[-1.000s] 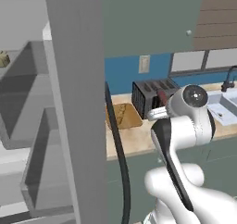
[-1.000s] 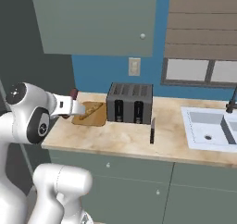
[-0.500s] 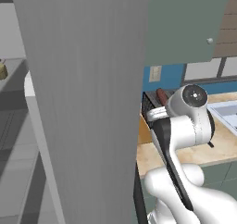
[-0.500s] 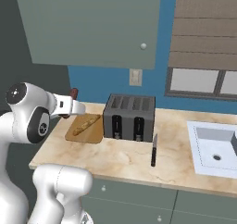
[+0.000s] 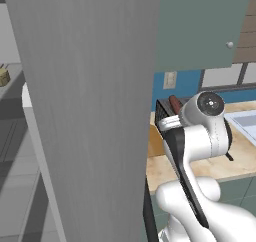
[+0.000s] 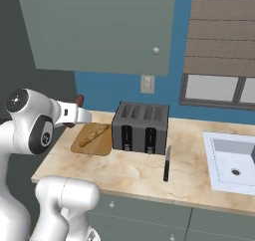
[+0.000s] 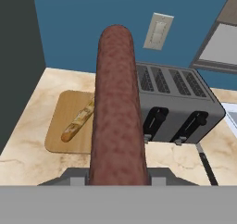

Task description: Retrieve the sausage and cheese from the fridge and place them on the cutting board on the counter.

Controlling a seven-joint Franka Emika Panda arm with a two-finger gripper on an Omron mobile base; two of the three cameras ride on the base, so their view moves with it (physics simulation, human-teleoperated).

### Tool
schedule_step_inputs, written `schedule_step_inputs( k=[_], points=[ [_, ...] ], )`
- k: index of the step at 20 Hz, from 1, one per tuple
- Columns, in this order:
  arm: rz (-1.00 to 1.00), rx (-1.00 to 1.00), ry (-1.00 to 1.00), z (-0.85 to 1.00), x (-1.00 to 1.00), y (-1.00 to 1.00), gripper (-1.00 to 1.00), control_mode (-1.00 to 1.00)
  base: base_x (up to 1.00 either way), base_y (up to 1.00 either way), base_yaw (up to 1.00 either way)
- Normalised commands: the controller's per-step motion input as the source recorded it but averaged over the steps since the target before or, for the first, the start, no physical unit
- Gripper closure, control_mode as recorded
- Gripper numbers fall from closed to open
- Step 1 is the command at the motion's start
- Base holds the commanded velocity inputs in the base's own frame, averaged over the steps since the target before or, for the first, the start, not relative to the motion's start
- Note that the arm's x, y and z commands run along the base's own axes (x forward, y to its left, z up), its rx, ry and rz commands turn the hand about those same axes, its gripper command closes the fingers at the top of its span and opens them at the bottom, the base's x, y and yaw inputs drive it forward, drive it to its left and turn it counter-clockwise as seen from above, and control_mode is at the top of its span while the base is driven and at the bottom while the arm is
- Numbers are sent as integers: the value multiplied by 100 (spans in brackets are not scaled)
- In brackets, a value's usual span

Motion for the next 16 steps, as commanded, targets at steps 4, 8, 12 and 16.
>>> schedule_step_inputs(
  k=[4,8,12,16],
  points=[
    [0,0,0,0,0,0,100,100,0,0,0],
    [0,0,0,0,0,0,100,100,0,0,0],
    [0,0,0,0,0,0,100,-100,0,0,0],
    [0,0,0,0,0,0,100,-100,0,0,0]
  ],
)
